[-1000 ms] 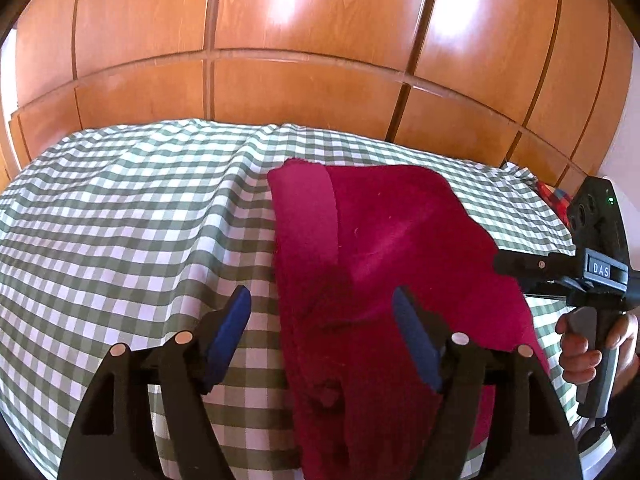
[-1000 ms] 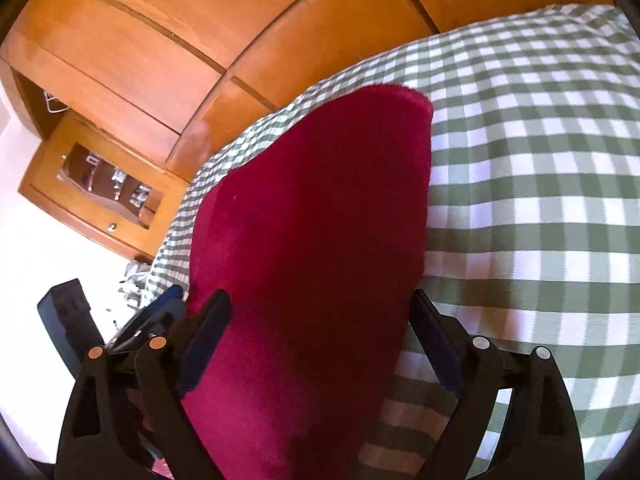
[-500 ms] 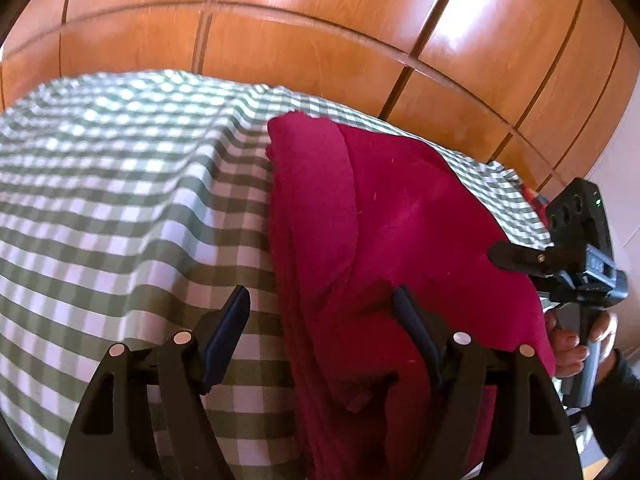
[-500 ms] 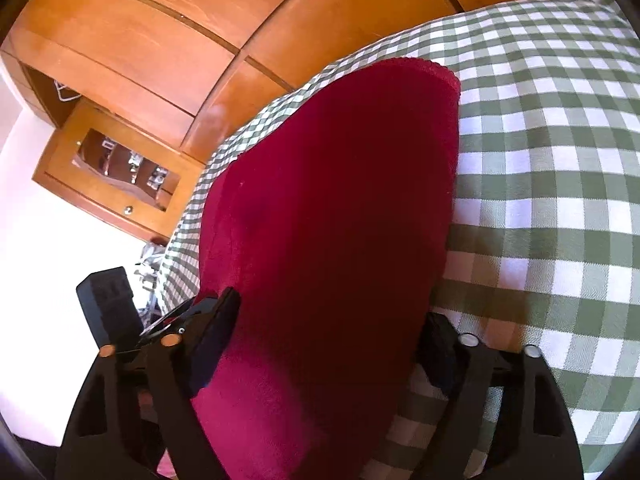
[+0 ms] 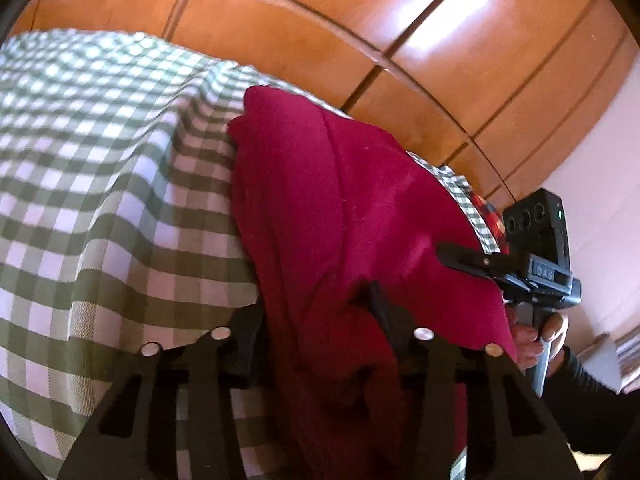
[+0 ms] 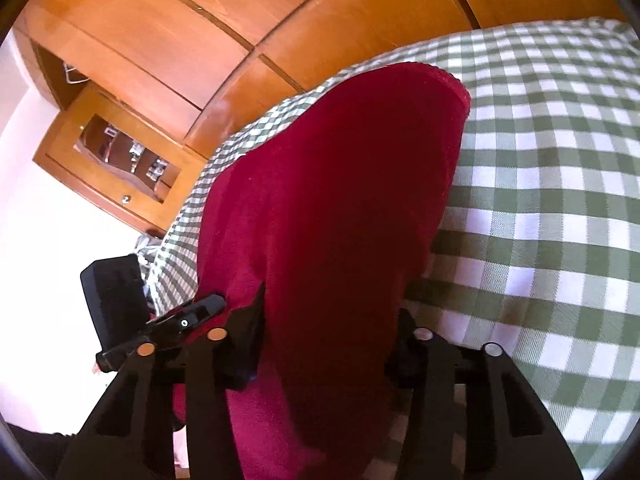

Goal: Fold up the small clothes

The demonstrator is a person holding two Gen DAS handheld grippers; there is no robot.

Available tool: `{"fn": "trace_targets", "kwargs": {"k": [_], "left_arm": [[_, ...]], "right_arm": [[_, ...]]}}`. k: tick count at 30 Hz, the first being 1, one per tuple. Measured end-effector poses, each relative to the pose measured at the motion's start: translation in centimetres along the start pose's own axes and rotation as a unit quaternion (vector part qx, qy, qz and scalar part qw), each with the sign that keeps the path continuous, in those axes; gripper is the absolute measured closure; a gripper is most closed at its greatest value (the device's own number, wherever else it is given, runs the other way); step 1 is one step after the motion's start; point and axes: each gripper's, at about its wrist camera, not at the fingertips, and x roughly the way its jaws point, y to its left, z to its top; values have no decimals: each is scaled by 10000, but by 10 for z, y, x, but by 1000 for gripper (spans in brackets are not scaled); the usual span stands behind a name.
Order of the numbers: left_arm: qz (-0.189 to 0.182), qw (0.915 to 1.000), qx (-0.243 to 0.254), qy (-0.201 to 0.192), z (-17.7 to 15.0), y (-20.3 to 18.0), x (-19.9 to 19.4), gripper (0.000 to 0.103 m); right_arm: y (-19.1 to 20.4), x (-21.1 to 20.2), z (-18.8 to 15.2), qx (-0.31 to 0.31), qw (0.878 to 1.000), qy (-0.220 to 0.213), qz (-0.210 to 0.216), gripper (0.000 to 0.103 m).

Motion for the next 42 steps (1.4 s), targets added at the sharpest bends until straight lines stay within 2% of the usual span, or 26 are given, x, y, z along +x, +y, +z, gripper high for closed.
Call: {"fn": "trace_targets", "kwargs": {"k": [4, 8, 14, 20, 25, 28, 29, 30, 32, 34, 36, 38, 42], "left_arm": [[-63, 9999, 110, -58, 1, -10, -8, 67], [-194, 9995, 230, -103, 2, -27, -12, 69], [-560, 9974, 435, -123, 24, -71, 5, 69], [-1041, 9883, 1117, 22, 61, -156, 57, 69], [-1292, 9760, 1686, 476, 74, -231, 127, 69], [-1074, 9701, 1993, 875, 66, -265, 177, 69], [-911, 9688, 2062, 1033, 62, -272, 194, 68], [-674, 9650, 2182, 1293, 54, -280, 217, 68], [-352, 9590, 2465, 1357, 41, -288, 236, 60], [-332, 9628, 2334, 1322, 42, -288, 241, 56], [-292, 9655, 2198, 1364, 47, -284, 240, 48], [-139, 9636, 2347, 1270, 52, -281, 231, 47], [188, 9639, 2564, 694, 47, -288, 189, 43]], "right_arm": [[9, -19, -5, -126, 9997, -199, -40, 62], [15, -49, -8, -274, 9983, -491, -148, 63], [1, -123, -6, -277, 9905, -1229, -552, 63], [-50, -211, -17, 139, 9705, -2047, -1269, 63], [-118, -247, -38, 875, 9493, -2176, -2093, 63], [-159, -240, -54, 1386, 9347, -1835, -2711, 61], [-170, -233, -61, 1482, 9298, -1694, -2913, 56], [-178, -229, -67, 1563, 9269, -1701, -2957, 52], [-190, -232, -74, 1727, 9232, -1929, -2839, 41], [-193, -234, -71, 1766, 9202, -1953, -2898, 31], [-186, -231, -66, 1612, 9160, -1920, -3130, 24], [-172, -237, -63, 1417, 9107, -1904, -3382, 24], [-132, -259, -71, 986, 8987, -2189, -3669, 23]]}}
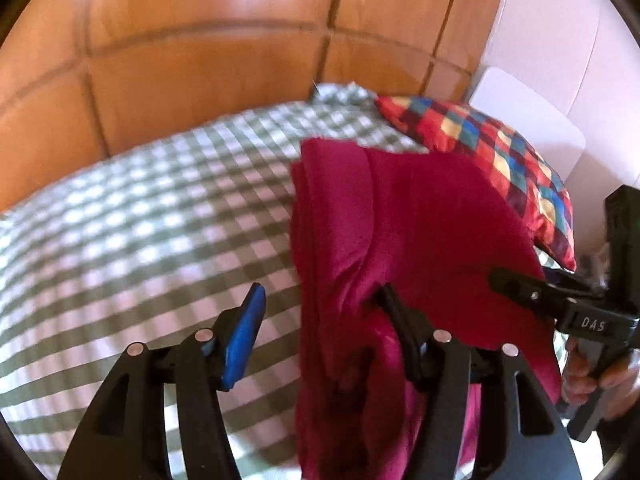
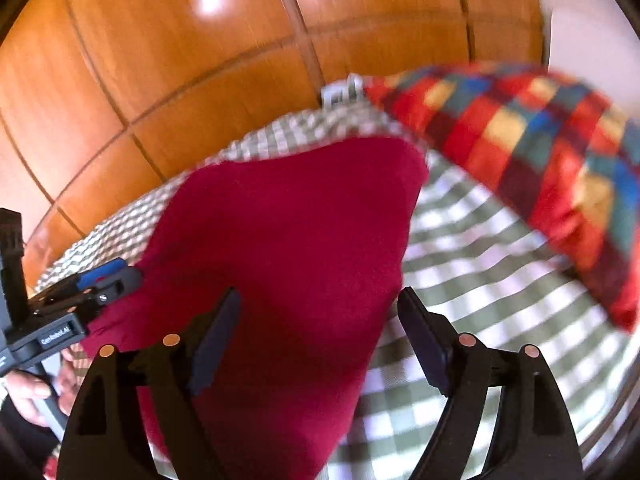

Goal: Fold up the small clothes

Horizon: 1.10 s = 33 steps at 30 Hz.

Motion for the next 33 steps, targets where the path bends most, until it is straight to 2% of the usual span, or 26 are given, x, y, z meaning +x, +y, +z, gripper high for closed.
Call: {"fn": "trace_targets", "kwargs": {"k": [2, 5, 7, 9, 11, 14, 16, 19, 21, 25, 28, 33], "left_arm": [[78, 9997, -43, -227, 0, -1, -9, 43], [142, 9985, -229, -482, -7, 2, -31, 43], [248, 9985, -196, -443, -13, 1, -33, 43], [481, 9985, -105, -241, -19, -2, -23, 42], [652, 9979, -25, 63, -23, -5, -1, 40], [846, 9964, 13, 12, -26, -7, 3, 35], [803, 9967, -122, -43, -25, -7, -7, 35], [886, 9956, -198, -236, -28, -10, -28, 26], [910, 9942, -367, -441, -32, -10, -47, 20], [1082, 9903, -537, -683, -38, -14, -71, 11], [1190, 9887, -436, -802, -45, -24, -84, 3], [1372, 9858, -369, -892, -58, -35, -98, 3]], "right_arm": [[10, -20, -8, -259, 9996, -103, -31, 24], [25, -30, -27, -716, 9969, -28, -337, 24], [34, -21, -46, -960, 9933, 251, -598, 24], [36, -11, -59, -1043, 9901, 370, -858, 26], [35, -7, -63, -915, 9902, 359, -989, 26], [36, -12, -59, -764, 9912, 322, -1032, 26], [36, -21, -57, -648, 9922, 264, -1028, 26], [36, -40, -57, -227, 9953, 57, -943, 25], [37, -50, -59, 61, 9957, -99, -922, 17], [46, -60, -68, 430, 9917, -307, -1175, 11], [54, -62, -73, 487, 9882, -396, -1394, 9], [70, -67, -79, 354, 9832, -647, -1672, 6]]}}
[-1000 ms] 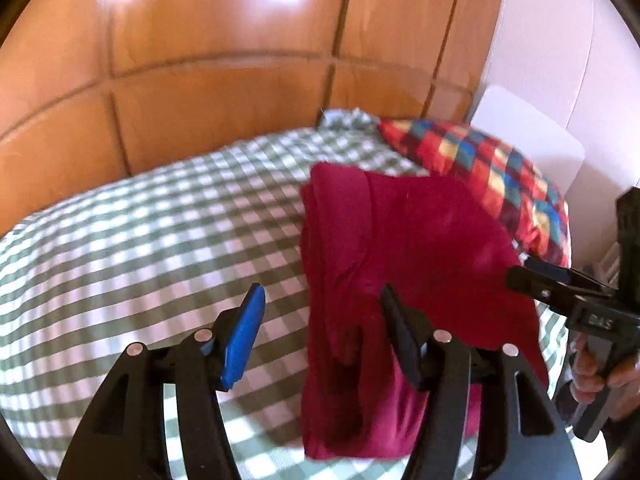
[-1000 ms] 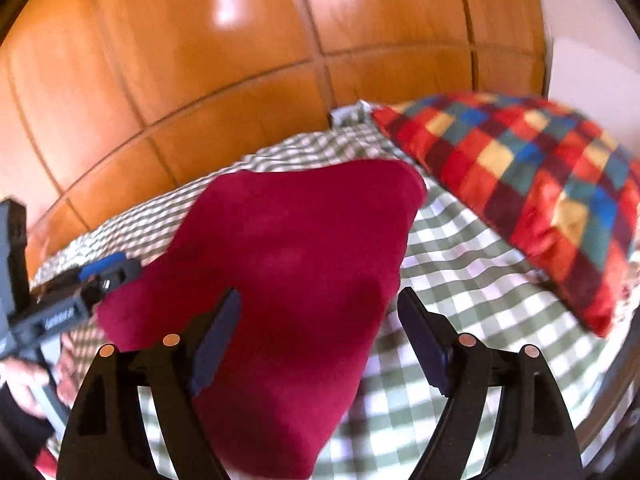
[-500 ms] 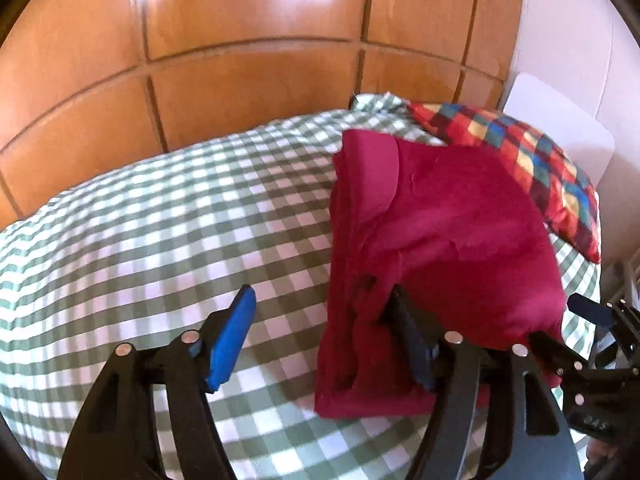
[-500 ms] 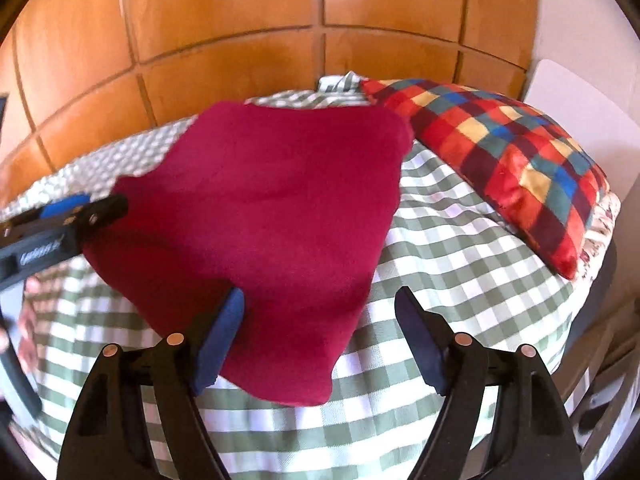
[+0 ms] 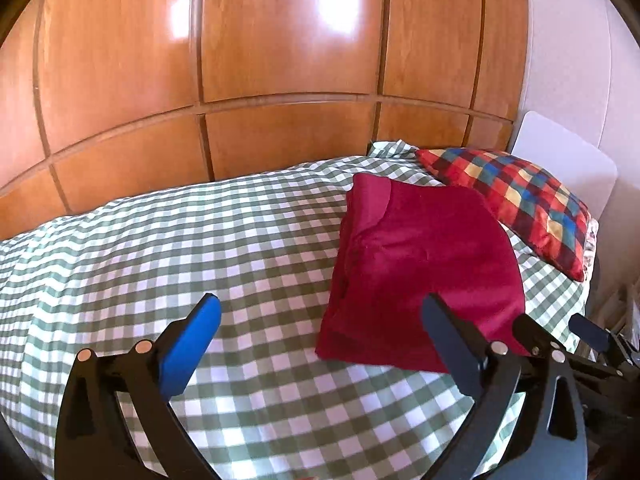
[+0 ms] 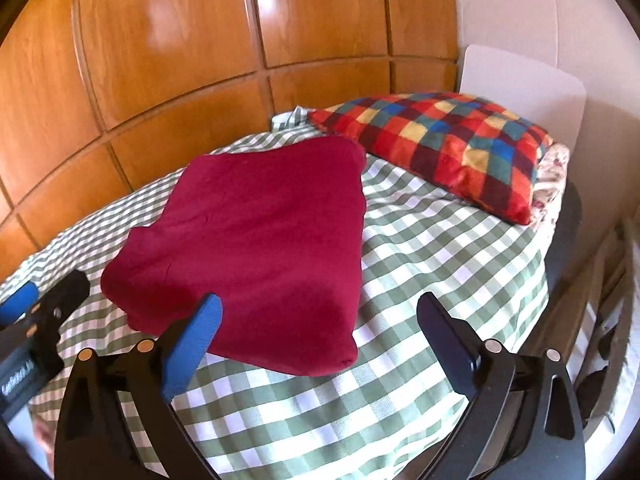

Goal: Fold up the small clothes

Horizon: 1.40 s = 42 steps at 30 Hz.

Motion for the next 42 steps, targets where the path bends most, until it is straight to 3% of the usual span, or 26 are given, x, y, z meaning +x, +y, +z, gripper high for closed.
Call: {"fn": "trace_targets", "kwargs": {"k": [9, 14, 20, 42], "left_arm": [[101, 9998, -123, -125, -10, 8, -22, 3], [167, 9994, -284, -99, -10, 12, -22, 2], [517, 9981, -299, -153, -13, 16, -23, 2], [601, 9974, -361, -176, -21, 22, -22, 2]], "right_arm": [[9, -12, 3, -74, 9994, -229, -232, 5], [17, -15, 3, -198, 9995, -224, -84, 5], [22, -13, 0, -239, 9995, -177, -48, 5], [21, -15, 1, -192, 9994, -277, -121, 5]]}}
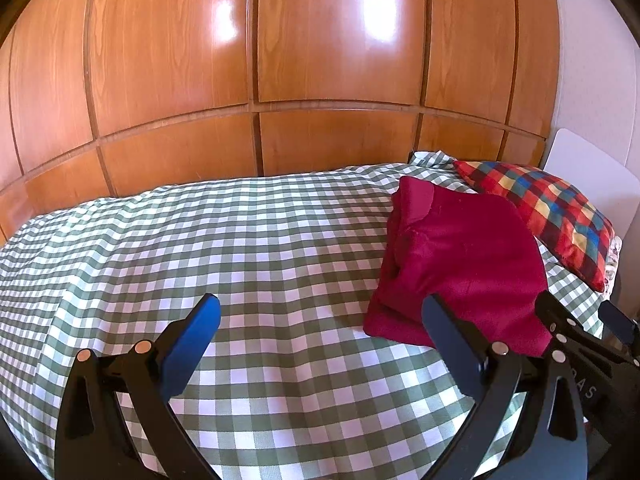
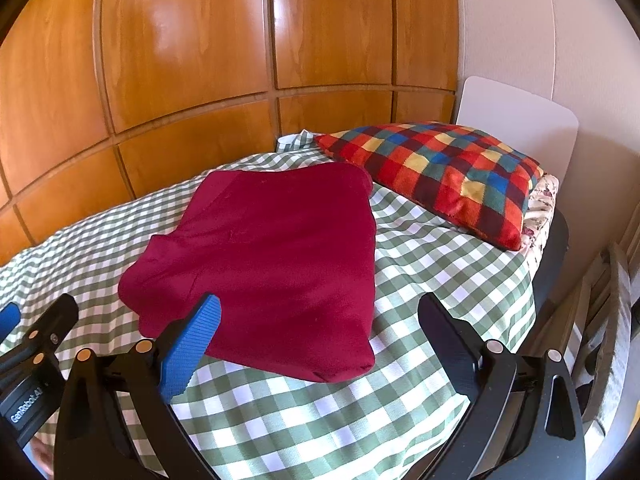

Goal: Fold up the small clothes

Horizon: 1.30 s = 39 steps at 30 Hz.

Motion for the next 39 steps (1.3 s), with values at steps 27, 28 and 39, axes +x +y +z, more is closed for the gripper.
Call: {"fn": "trace_targets", "kwargs": {"k": [27, 28, 39], "left_arm": [[-19, 9999, 101, -64, 3, -3, -7, 2], [-30, 9999, 111, -66, 3, -2, -7, 2], [-168, 9996, 217, -36, 4, -6, -3, 3]], "right_arm": [[0, -2, 0, 35, 10000, -31, -15, 5], [0, -1, 0, 30, 10000, -25, -13, 5], [-2, 4, 0, 71, 10000, 12, -68, 5]]}}
